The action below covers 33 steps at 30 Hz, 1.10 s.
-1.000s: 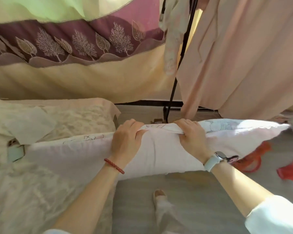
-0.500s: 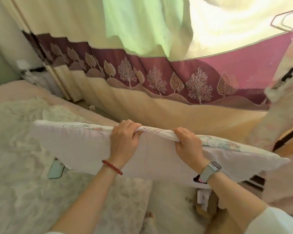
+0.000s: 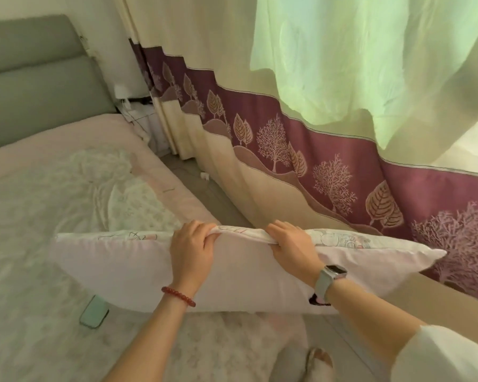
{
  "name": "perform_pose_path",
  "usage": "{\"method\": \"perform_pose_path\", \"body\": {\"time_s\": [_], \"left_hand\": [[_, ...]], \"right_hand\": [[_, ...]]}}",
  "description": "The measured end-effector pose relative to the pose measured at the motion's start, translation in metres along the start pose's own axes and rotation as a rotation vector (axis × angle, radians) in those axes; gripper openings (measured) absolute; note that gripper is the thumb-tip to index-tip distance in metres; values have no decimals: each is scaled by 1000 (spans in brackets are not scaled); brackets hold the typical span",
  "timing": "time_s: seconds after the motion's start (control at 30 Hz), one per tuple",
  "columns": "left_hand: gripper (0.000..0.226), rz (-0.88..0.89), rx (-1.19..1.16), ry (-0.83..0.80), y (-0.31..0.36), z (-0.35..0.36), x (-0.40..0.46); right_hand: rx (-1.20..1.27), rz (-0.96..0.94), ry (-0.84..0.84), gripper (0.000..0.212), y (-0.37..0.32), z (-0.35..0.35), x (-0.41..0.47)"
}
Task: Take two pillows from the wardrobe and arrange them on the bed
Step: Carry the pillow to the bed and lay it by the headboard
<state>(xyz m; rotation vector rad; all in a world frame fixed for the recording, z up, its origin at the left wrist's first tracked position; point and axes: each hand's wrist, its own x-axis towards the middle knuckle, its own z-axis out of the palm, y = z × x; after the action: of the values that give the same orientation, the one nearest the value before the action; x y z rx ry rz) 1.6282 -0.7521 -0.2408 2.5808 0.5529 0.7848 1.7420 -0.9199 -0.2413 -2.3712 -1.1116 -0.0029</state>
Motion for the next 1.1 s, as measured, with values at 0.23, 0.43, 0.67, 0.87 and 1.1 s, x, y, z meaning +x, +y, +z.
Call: {"method": "perform_pose_path", "body": {"time_s": [0.23, 0.43, 0.67, 0.87, 1.1], "left_hand": [[14, -249, 194, -13, 6, 85, 32], [13, -393, 247, 41, 6, 116, 60], [28, -429, 321, 108, -8, 135, 114], [22, -497, 397, 337, -67, 102, 196], [16, -657, 438, 492, -162, 58, 308]], "right_hand": [[43, -57, -293, 17, 85, 29, 77], [112, -114, -422, 22, 114, 39, 120], [199, -87, -438, 18, 131, 58, 181], [213, -234, -353, 21, 76, 75, 309], [142, -487, -361, 30, -7, 108, 482]]}}
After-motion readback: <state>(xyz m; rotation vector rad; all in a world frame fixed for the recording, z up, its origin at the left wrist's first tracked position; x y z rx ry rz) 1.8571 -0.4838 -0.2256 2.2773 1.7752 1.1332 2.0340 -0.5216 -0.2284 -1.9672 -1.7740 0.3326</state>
